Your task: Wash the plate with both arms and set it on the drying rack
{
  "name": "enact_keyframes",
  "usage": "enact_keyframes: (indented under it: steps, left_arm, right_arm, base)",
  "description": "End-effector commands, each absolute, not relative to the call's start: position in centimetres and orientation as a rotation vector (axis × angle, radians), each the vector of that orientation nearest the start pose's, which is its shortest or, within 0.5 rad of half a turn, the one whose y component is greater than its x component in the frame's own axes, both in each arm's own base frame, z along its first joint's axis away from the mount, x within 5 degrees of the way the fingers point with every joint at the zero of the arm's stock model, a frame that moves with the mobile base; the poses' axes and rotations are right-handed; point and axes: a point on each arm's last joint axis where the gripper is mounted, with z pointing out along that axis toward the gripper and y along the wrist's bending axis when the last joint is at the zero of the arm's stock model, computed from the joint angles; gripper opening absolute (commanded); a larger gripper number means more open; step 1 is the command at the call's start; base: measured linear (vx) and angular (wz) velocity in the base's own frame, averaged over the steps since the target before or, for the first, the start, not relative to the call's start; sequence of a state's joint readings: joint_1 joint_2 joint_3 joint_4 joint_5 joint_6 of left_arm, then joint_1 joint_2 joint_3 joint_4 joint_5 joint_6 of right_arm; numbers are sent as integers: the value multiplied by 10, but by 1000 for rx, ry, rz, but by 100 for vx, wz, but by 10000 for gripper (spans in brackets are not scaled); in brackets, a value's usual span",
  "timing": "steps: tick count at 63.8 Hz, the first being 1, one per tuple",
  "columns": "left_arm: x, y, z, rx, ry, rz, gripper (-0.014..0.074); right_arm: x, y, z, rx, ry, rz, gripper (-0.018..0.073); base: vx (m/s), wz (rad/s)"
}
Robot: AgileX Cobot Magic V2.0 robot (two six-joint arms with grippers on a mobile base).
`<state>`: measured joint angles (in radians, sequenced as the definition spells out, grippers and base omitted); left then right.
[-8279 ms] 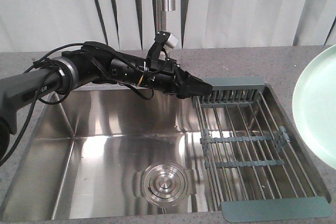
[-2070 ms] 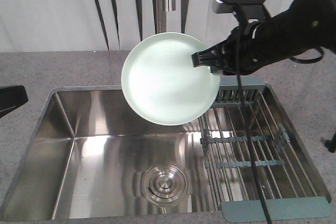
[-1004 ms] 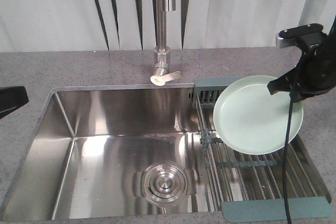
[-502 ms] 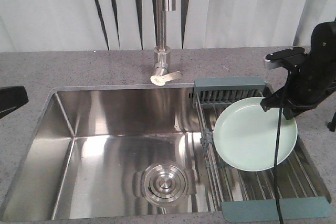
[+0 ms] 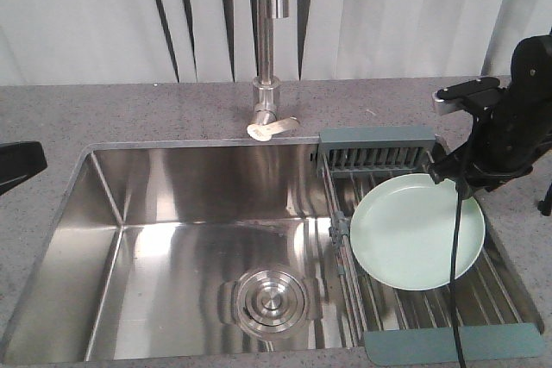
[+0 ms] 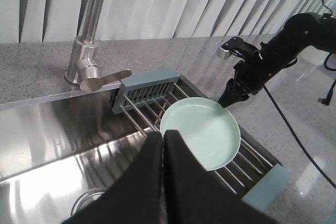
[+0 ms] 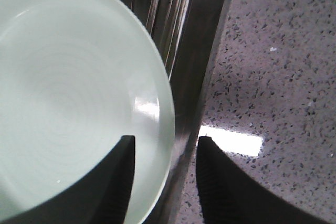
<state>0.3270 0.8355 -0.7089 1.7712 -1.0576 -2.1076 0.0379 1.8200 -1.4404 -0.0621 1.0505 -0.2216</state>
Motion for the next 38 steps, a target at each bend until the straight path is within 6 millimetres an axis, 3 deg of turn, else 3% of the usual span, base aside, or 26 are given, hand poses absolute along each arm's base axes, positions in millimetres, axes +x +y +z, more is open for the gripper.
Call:
enact_keyframes:
  steps: [1,10,19,31,38]
  left_arm:
    - [152,-32,363,233,1790,-867,-6]
    - [152,-32,363,234,1791,-870,-6]
    - [152,-32,363,233,1788,-874,-6]
    - [162,-29,366,140,1732,-961,-6]
    - [181,-20,366,15,1698,-1000,-6]
  right_arm:
    - [371,6,281,-413,2770,-168,338]
    - [363,6,304,-400,2686,-179,317]
    - [339,6,347,-371,2557,-176,209]
    - [278,5,425,-329,2264,-183,-11]
    - [228,6,463,-334,2122,-169,-11]
  base:
    - [0,0]
    - [0,0]
    - [0,0]
    - [0,0]
    - [0,0]
